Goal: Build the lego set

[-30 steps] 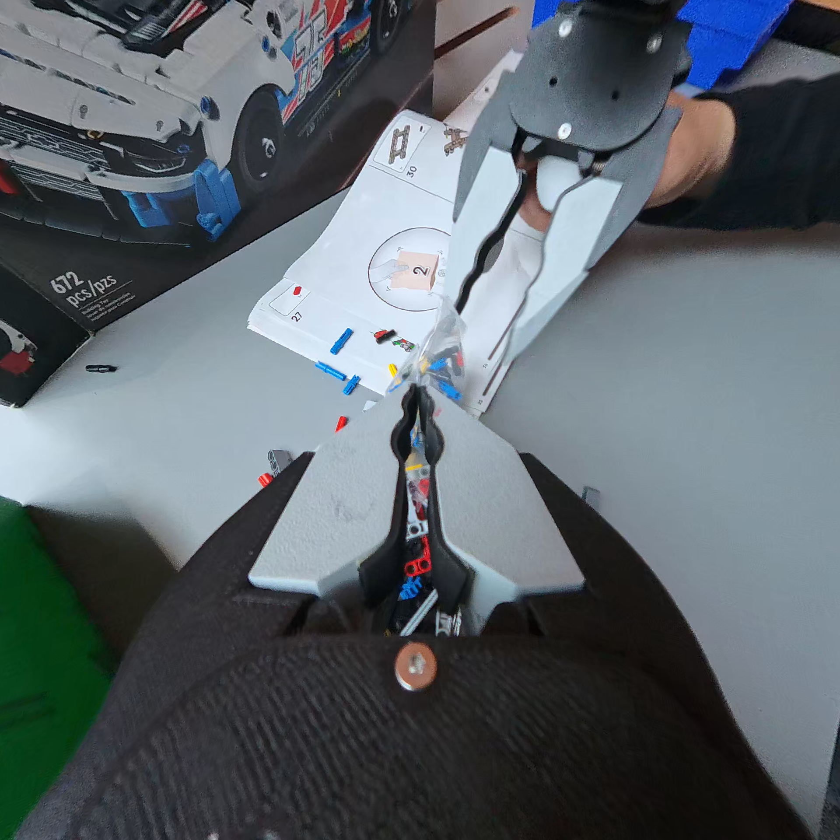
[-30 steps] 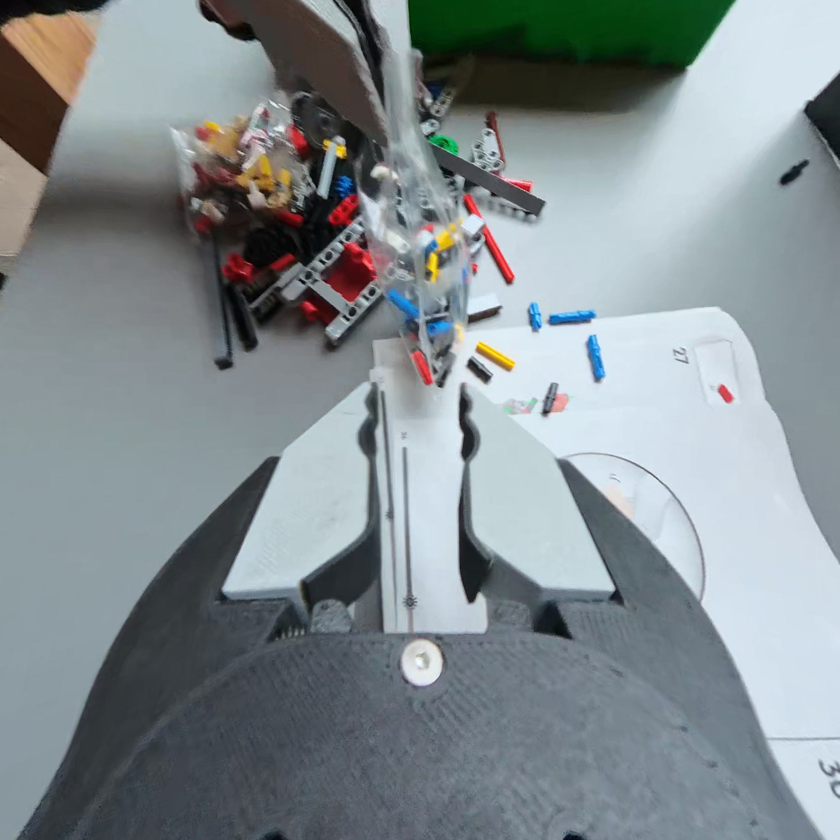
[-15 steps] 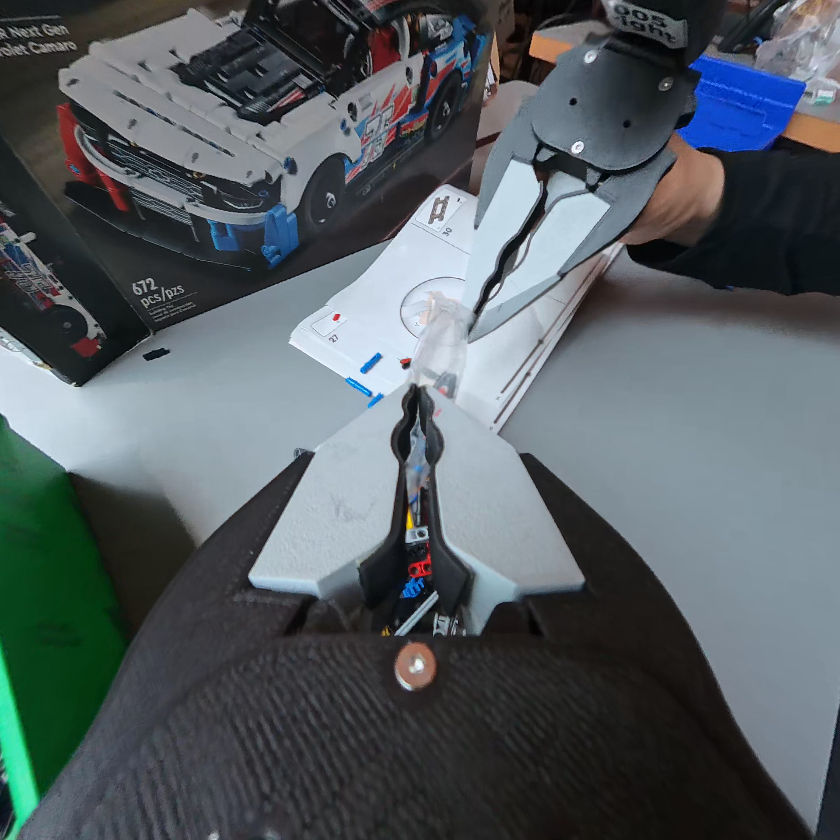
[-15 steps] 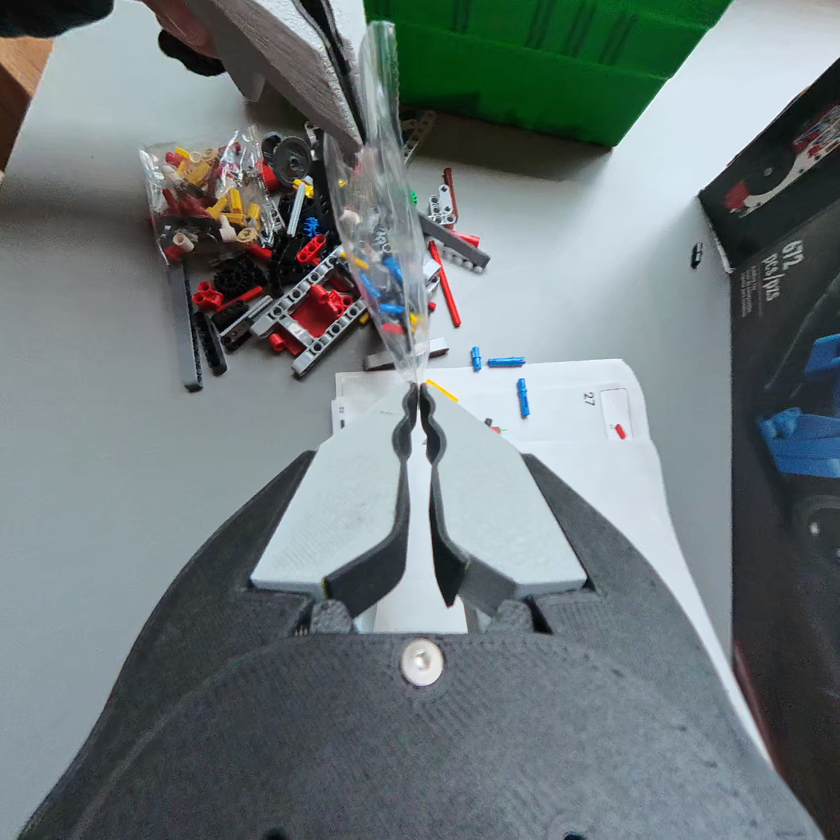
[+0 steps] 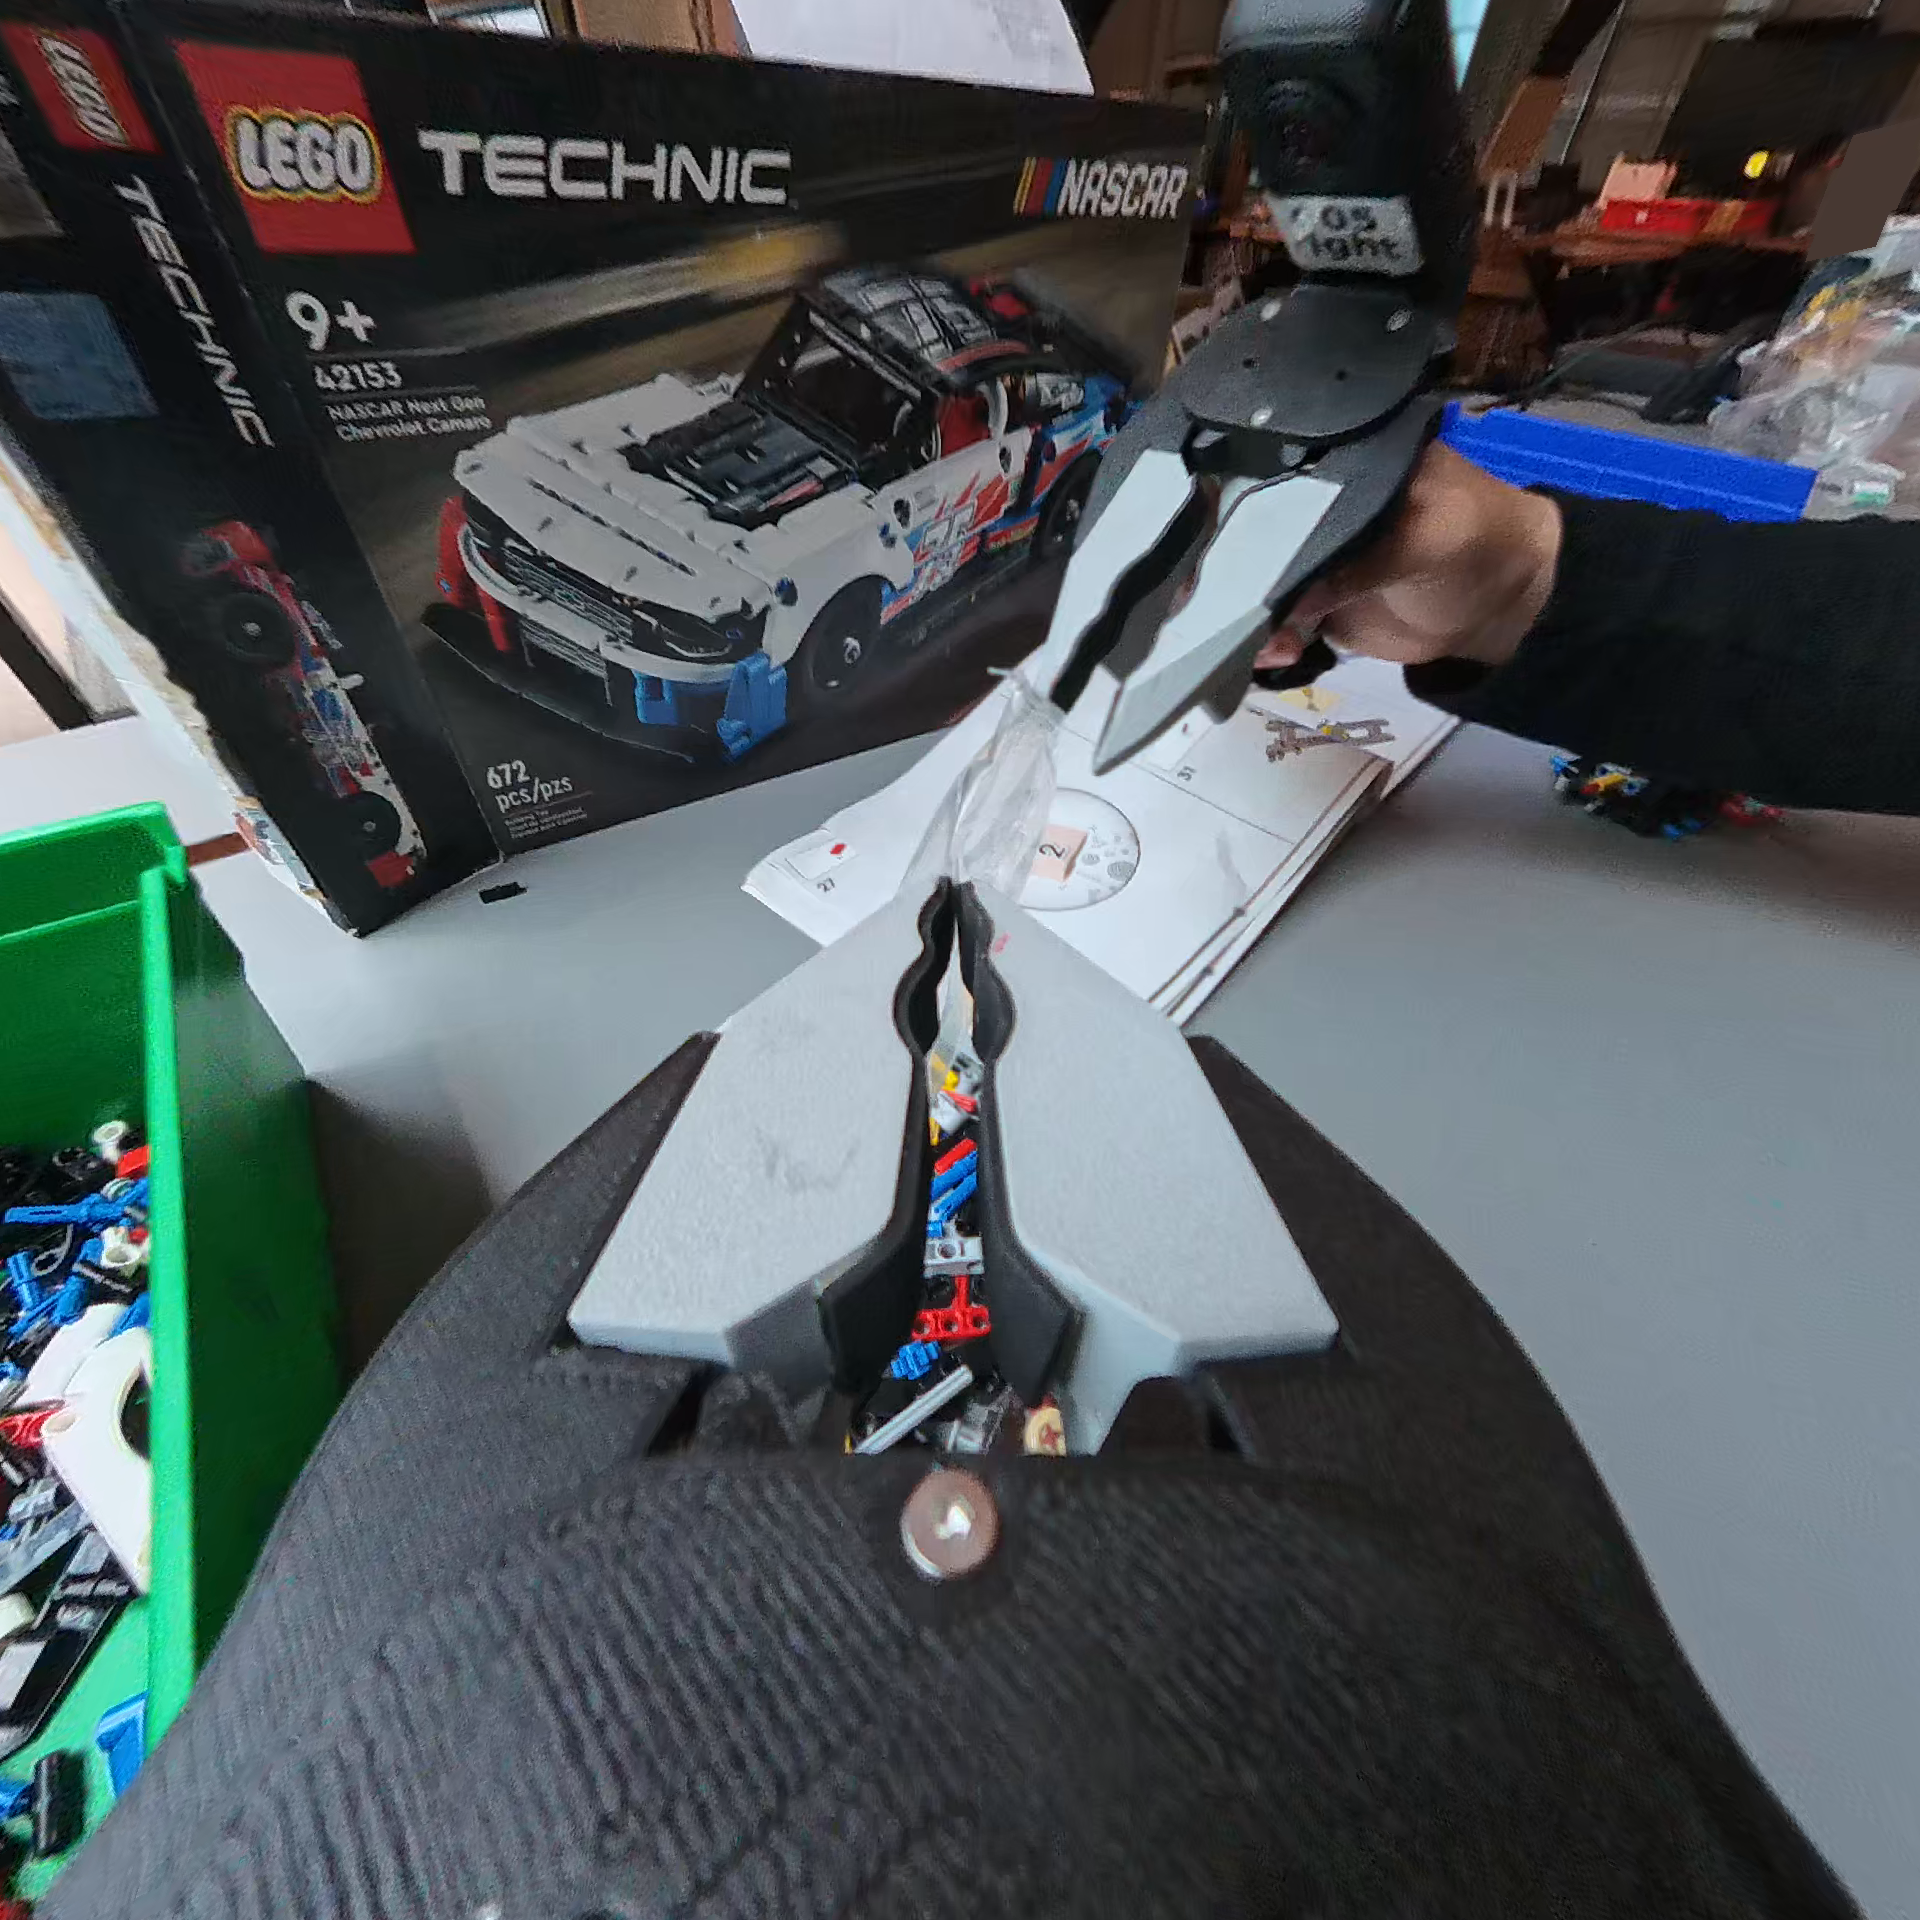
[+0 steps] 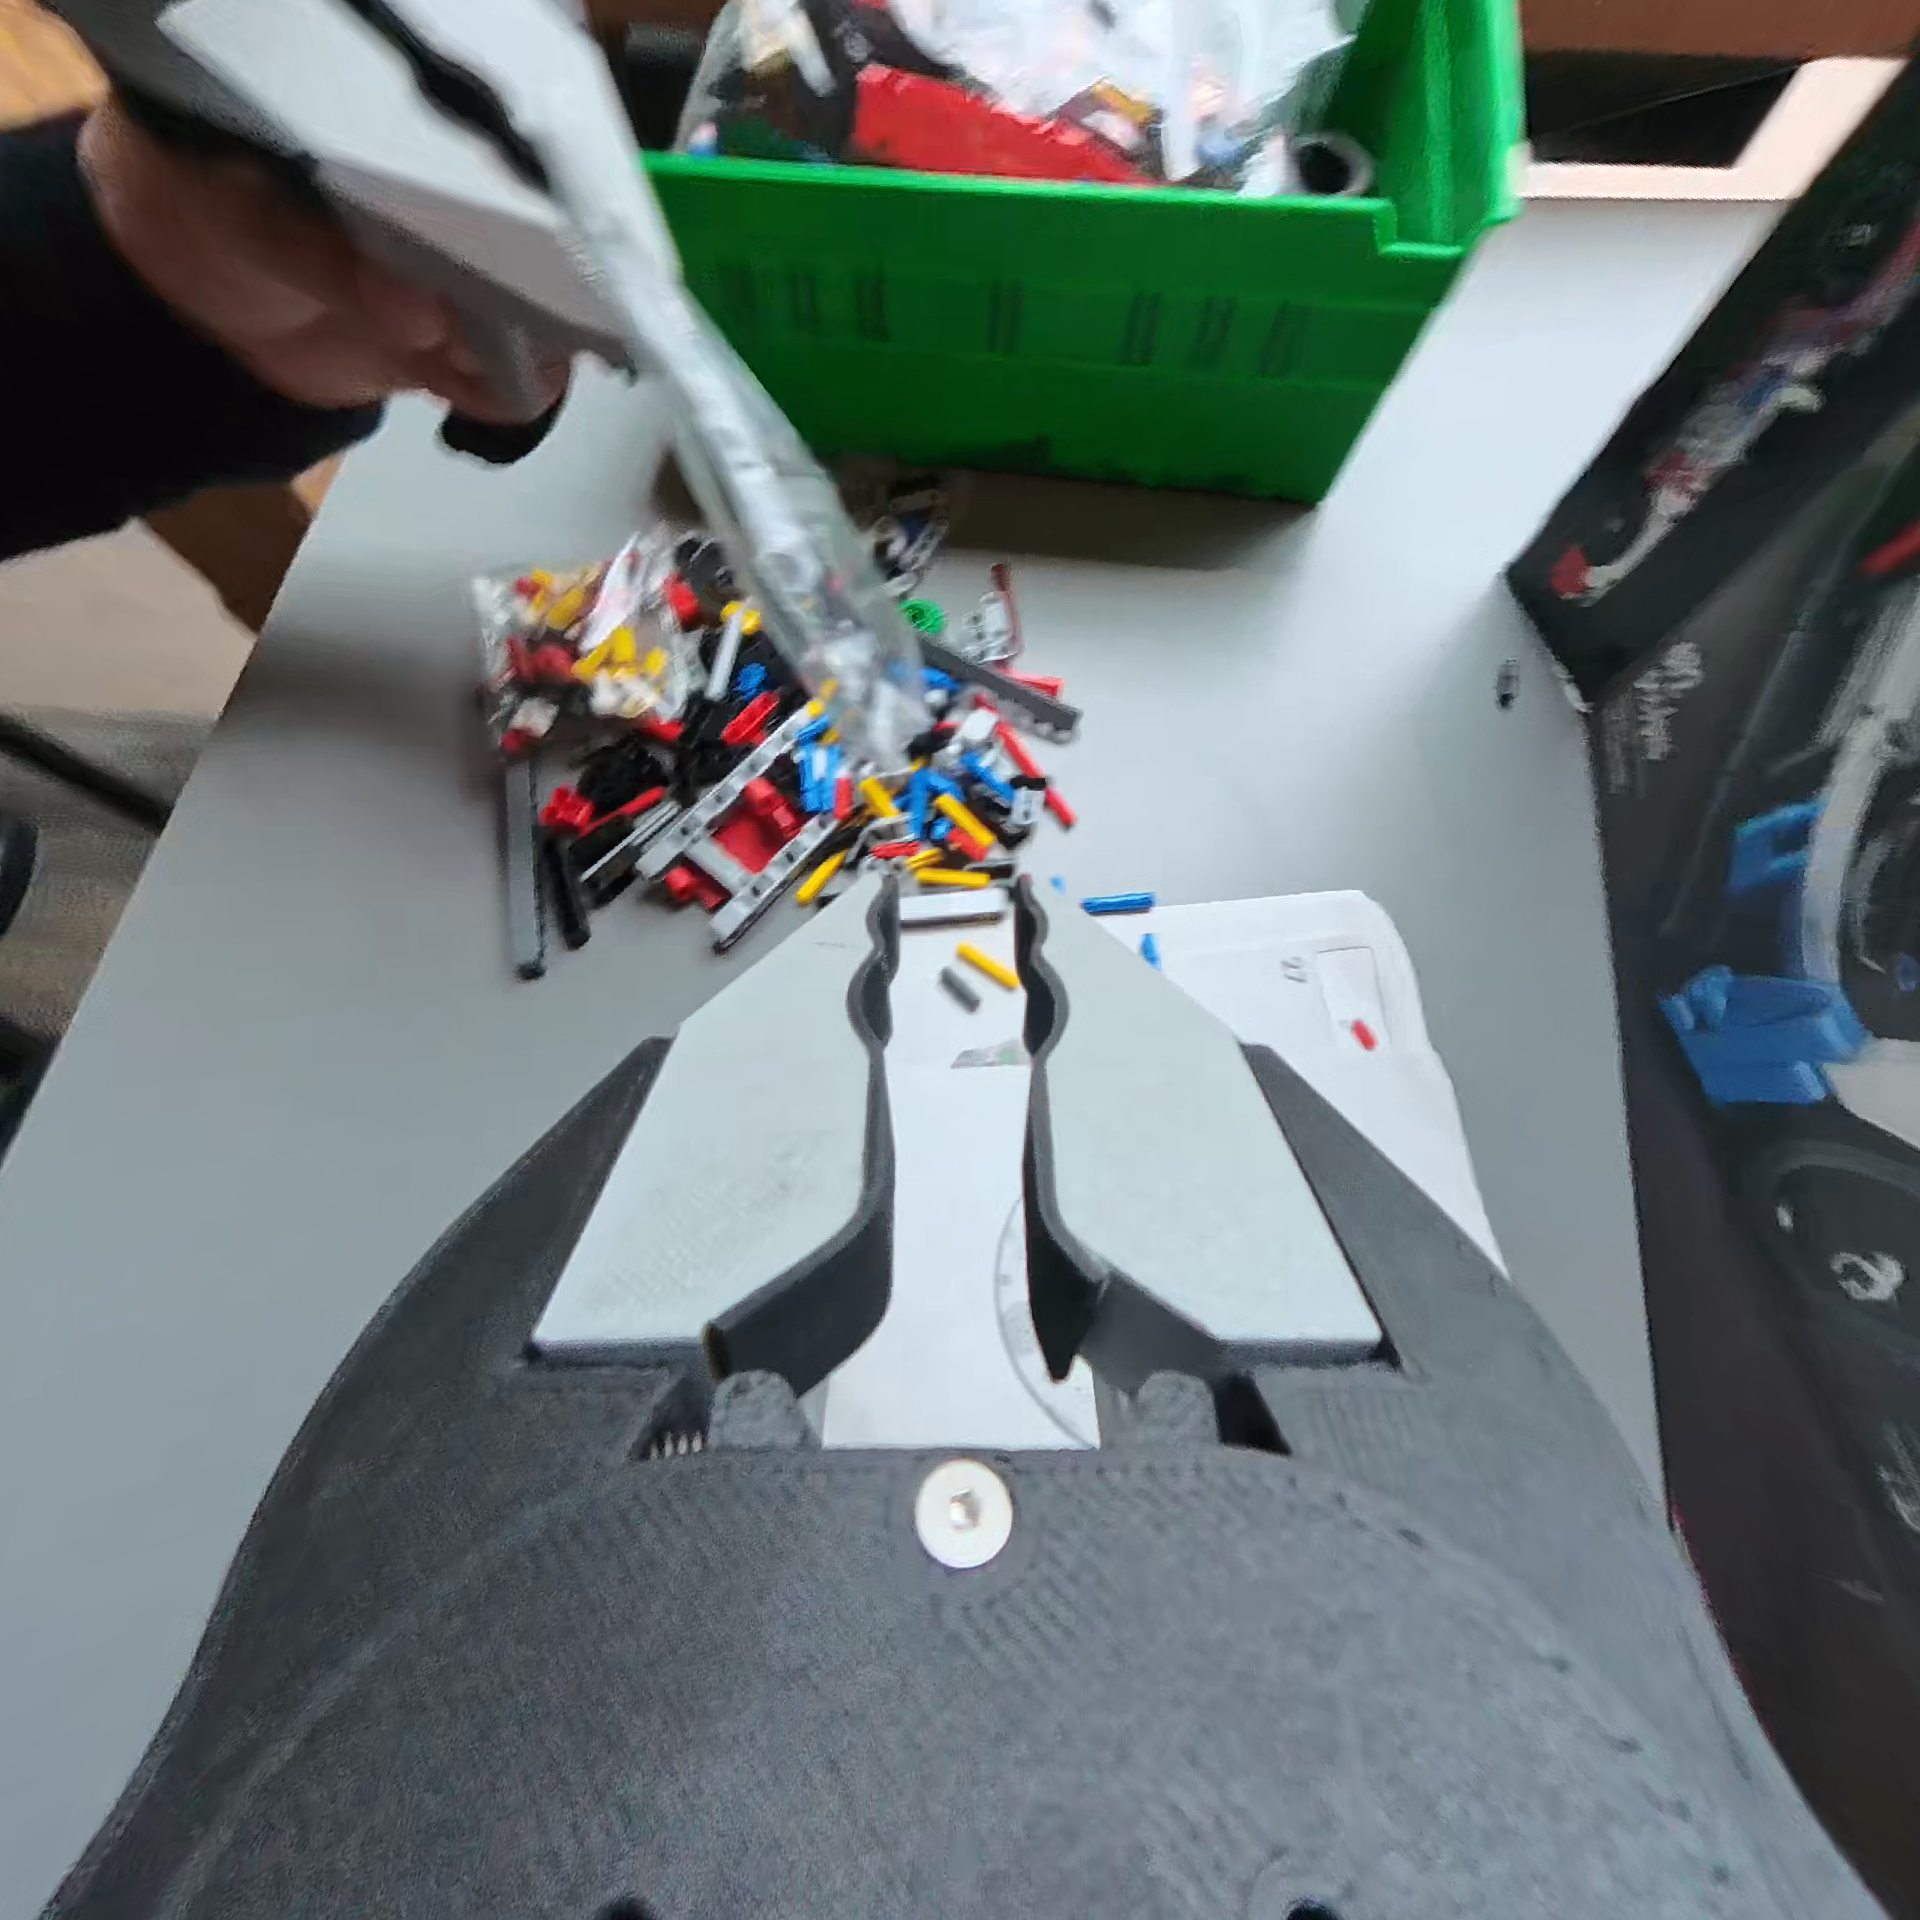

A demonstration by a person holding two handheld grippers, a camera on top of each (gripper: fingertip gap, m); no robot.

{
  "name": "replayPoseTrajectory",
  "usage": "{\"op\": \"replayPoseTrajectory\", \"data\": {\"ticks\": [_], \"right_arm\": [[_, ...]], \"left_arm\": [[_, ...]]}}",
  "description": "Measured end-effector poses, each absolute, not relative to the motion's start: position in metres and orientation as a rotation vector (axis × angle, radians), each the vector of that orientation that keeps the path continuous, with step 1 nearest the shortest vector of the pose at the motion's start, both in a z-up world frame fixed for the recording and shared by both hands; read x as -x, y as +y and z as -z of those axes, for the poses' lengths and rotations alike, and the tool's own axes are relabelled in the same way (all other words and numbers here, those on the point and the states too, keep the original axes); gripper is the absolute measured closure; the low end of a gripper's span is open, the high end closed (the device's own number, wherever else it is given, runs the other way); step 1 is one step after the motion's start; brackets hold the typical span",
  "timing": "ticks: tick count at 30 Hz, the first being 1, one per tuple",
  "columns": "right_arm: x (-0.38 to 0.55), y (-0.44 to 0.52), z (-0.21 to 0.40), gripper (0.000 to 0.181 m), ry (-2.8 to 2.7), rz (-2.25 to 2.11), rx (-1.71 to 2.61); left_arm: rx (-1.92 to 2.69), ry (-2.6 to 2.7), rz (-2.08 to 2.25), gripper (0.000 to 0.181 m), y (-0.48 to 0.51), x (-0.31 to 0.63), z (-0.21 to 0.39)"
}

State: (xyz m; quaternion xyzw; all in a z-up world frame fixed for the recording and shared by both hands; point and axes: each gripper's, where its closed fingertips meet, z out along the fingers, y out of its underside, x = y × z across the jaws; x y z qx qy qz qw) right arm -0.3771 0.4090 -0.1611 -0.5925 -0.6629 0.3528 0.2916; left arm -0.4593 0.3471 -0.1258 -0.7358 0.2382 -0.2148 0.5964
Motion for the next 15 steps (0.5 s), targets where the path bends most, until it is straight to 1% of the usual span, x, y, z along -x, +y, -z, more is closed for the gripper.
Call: {"op": "replayPoseTrajectory", "data": {"ticks": [3, 6, 7, 11, 15], "right_arm": [[0.392, 0.456, 0.156, 0.152, -1.518, -0.897, 1.650], [0.418, 0.500, 0.176, 0.141, -1.423, -0.768, 1.765], [0.430, 0.511, 0.186, 0.143, -1.437, -0.730, 1.789], [0.485, 0.550, 0.219, 0.143, -1.517, -0.595, 1.838], [0.523, 0.575, 0.244, 0.149, -1.573, -0.529, 1.874]], "left_arm": [[1.674, 0.481, 0.444, 0.181, 0.345, 0.470, 0.119], [1.630, 0.408, 0.362, 0.181, 0.337, 0.480, 0.112], [1.613, 0.391, 0.337, 0.181, 0.332, 0.483, 0.111], [1.528, 0.326, 0.287, 0.181, 0.312, 0.493, 0.107], [1.478, 0.274, 0.329, 0.181, 0.296, 0.501, 0.105]]}}
